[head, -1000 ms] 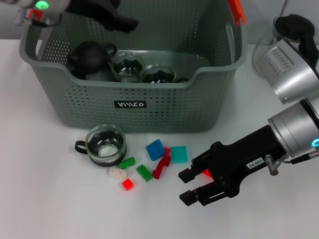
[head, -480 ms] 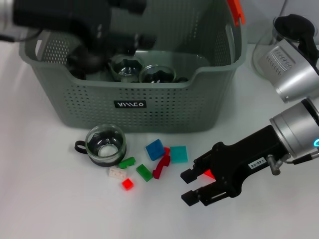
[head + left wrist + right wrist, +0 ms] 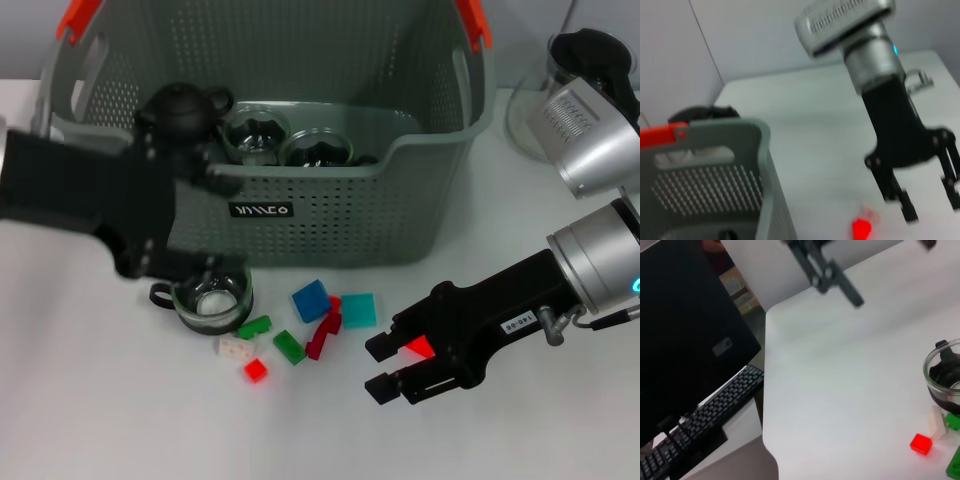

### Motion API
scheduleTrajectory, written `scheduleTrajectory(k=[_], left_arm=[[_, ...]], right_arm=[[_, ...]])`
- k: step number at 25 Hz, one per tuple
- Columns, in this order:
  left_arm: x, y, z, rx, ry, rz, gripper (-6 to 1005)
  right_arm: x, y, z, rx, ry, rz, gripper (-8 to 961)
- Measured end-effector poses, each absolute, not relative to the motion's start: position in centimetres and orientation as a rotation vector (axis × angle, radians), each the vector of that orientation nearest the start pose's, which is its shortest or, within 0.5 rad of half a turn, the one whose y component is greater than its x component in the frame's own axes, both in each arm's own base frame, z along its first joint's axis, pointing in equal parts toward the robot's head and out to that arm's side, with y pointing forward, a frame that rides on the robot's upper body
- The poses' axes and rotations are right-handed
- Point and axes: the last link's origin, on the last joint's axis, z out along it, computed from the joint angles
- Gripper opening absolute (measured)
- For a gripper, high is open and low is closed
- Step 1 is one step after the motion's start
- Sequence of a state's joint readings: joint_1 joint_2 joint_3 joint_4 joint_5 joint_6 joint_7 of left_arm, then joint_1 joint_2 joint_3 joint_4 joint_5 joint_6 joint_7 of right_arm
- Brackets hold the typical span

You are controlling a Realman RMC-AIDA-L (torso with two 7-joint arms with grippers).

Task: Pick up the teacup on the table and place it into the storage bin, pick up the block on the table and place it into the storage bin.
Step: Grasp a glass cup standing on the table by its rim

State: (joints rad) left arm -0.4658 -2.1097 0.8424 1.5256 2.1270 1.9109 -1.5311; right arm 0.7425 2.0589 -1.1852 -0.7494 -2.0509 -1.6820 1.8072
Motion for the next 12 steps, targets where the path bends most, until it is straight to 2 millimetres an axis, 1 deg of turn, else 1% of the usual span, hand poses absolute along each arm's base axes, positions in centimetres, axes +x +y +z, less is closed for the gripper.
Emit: scheduleTrajectory(k=[5,12], left_arm=[[-19.6,30.6,7.5,-2.884,0.144,-0.087,680],[-21.9,31.0,5.9,-2.884,0.087,0.064,681]], right_arm=[[17.6,32.8,-4.6,-3.311,0.664,0.197,552],[17.6,32.8,-4.9,-3.310,0.679,0.201,553]])
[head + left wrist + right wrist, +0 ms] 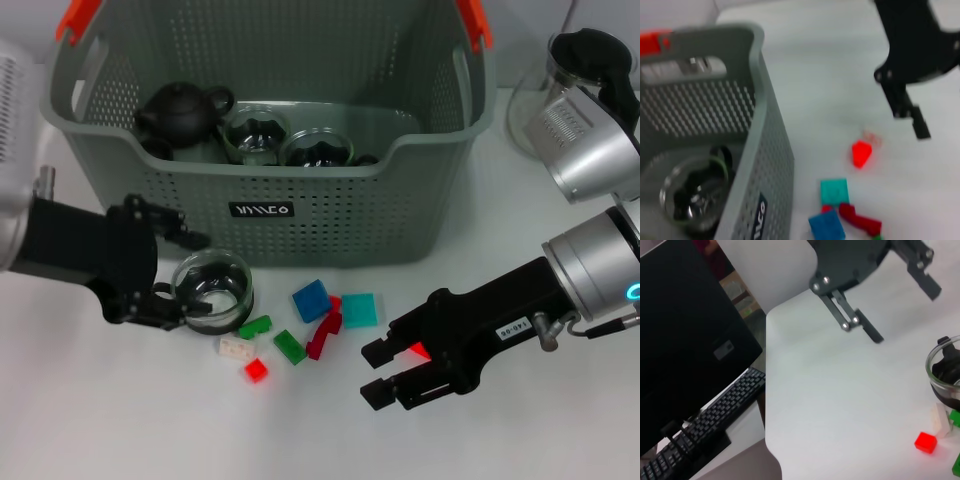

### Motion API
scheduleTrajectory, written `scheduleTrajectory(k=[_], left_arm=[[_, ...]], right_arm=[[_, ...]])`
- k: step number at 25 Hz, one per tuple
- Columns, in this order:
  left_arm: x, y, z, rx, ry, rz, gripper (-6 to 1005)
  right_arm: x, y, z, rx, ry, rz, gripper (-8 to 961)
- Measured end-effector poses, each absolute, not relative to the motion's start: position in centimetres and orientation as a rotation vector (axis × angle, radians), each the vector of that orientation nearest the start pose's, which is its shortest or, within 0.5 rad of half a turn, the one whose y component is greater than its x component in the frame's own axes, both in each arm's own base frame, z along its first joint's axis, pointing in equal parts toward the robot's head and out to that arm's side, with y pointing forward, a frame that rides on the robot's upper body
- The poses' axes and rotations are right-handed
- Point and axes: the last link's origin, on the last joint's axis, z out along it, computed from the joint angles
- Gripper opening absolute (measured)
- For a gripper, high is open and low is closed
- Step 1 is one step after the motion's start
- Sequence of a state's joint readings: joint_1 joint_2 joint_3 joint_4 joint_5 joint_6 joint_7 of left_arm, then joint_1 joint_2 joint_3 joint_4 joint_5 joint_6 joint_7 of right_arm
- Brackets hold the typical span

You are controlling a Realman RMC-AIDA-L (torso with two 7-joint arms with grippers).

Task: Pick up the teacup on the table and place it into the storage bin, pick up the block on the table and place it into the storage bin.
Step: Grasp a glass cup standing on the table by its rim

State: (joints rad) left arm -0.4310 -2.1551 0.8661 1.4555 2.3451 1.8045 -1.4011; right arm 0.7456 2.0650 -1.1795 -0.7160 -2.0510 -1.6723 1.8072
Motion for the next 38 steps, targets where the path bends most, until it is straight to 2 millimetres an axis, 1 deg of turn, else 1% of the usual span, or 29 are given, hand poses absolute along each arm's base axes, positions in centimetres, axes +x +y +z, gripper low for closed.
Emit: scheduleTrajectory(k=[5,10,15,23,28,38], left_arm=[[-22.9,31.2,4.3,-2.900,0.067,0.180,682],[-23.3,31.3,3.4,-2.912,0.073,0.232,683],[-23.9,31.8,2.6,-2.891,0.095,0.325,682],[-23.7,32.2,1.5,-2.887,0.133,0.370,681],[-23.3,32.4,0.5,-2.888,0.174,0.438,680],[-22.9,32.8,-0.9,-2.909,0.180,0.561,678]], right_arm=[[17.6,32.7,-5.0,-3.310,0.679,0.203,553],[17.5,32.8,-5.1,-3.307,0.692,0.203,553],[17.4,32.9,-5.2,-3.302,0.695,0.199,553],[17.4,33.0,-5.2,-3.293,0.709,0.202,552],[17.4,33.1,-5.2,-3.288,0.710,0.201,552],[17.3,33.1,-5.2,-3.286,0.709,0.200,552]])
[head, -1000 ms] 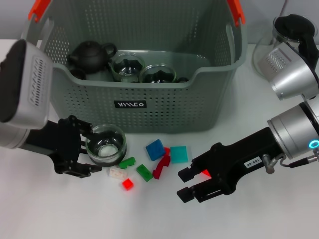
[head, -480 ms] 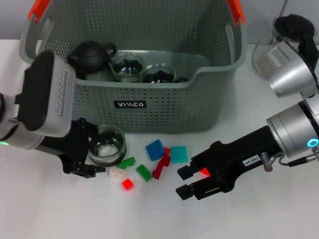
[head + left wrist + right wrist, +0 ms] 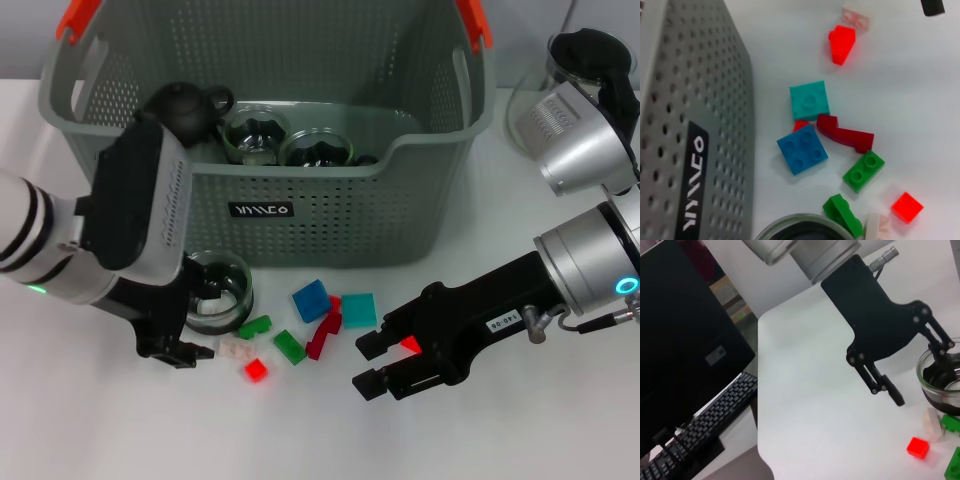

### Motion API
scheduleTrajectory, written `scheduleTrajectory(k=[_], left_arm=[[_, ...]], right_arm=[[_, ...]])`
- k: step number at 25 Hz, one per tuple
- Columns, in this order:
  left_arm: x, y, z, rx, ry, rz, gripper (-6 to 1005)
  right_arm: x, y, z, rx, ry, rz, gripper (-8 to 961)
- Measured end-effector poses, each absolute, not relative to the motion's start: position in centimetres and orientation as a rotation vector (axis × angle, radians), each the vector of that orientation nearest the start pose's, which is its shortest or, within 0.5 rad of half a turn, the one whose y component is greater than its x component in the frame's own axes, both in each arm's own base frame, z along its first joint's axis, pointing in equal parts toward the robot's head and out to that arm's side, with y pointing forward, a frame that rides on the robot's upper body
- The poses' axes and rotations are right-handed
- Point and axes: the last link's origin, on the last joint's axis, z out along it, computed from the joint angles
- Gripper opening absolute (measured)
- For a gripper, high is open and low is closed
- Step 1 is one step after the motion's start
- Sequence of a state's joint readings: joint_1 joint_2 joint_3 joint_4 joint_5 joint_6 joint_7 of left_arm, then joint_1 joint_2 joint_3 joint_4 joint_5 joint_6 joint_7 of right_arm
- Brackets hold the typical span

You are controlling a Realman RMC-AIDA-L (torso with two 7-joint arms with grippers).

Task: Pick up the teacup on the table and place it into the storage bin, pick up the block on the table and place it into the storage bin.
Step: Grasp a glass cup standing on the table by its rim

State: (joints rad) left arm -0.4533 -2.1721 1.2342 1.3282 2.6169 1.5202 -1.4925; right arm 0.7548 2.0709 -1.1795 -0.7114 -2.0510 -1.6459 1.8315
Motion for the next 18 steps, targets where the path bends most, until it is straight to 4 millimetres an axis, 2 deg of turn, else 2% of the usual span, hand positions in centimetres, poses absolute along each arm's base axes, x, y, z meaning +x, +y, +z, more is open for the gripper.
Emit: scheduleTrajectory(k=[18], left_arm=[[-22.8,33.1,-2.2,-2.906,0.196,0.650,675]], right_arm=[[17.6,32.9,-5.3,-3.287,0.719,0.196,552]])
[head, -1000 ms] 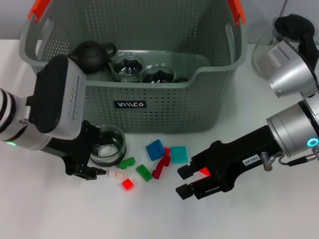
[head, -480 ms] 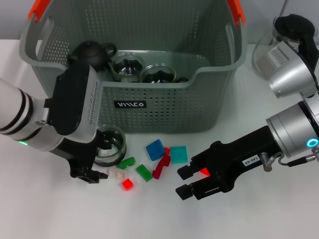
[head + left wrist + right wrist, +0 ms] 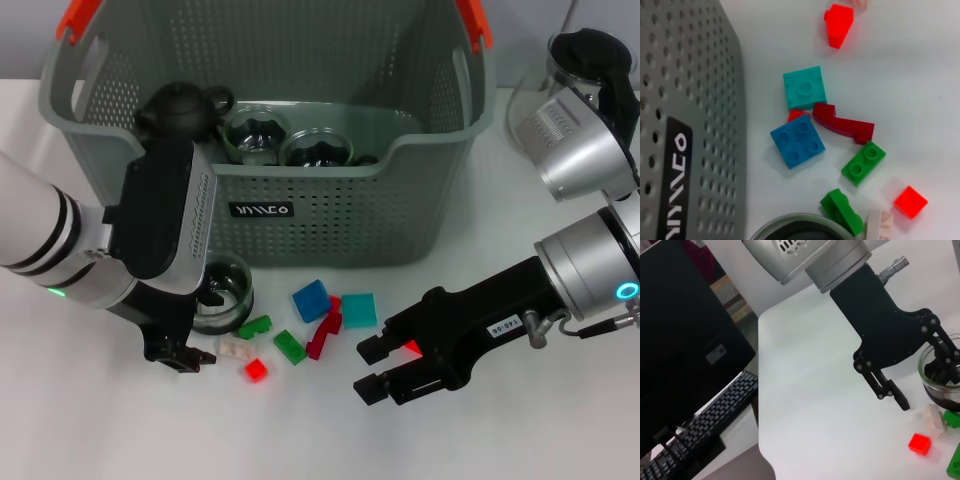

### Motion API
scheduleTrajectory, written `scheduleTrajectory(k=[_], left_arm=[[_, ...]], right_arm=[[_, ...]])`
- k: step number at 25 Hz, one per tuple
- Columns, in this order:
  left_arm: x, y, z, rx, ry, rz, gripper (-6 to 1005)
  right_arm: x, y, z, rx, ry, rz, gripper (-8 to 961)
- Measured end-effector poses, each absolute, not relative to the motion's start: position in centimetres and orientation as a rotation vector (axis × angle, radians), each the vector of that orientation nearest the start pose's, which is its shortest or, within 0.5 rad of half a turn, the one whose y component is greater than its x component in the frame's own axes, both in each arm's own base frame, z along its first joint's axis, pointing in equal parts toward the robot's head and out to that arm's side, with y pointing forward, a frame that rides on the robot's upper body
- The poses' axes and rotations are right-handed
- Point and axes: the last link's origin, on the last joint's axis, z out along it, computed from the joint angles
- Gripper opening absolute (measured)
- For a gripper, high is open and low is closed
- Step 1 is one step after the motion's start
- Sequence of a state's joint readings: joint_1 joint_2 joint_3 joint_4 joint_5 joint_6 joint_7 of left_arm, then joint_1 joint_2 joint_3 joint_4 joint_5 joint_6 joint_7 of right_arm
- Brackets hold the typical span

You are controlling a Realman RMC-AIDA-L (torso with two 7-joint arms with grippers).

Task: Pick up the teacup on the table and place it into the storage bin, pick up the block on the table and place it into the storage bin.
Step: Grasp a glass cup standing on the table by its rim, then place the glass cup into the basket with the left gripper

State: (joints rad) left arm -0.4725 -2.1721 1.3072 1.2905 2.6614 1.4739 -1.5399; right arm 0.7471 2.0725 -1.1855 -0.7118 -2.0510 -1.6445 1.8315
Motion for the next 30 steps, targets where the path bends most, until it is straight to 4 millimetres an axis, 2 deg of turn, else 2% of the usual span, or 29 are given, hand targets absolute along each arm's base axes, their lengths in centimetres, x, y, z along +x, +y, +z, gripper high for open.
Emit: scheduleTrajectory(k=[2,13,18,26,30], left_arm=[[-22.7,33.1,-2.3,-2.911,0.195,0.651,675],[-22.6,33.1,-2.5,-2.954,0.107,0.666,533],[-22.7,33.3,-2.5,-2.947,0.071,0.663,302],[-22.7,33.3,-2.3,-2.948,0.071,0.662,83],[-22.2,32.8,-1.3,-2.967,0.054,0.634,78]], right_arm=[[17.6,32.9,-5.3,-3.286,0.720,0.196,552],[17.7,32.8,-5.3,-3.286,0.725,0.199,552],[17.7,32.8,-5.2,-3.289,0.727,0.203,552],[17.7,32.8,-5.2,-3.288,0.728,0.202,552],[17.8,32.8,-5.1,-3.287,0.734,0.202,552]])
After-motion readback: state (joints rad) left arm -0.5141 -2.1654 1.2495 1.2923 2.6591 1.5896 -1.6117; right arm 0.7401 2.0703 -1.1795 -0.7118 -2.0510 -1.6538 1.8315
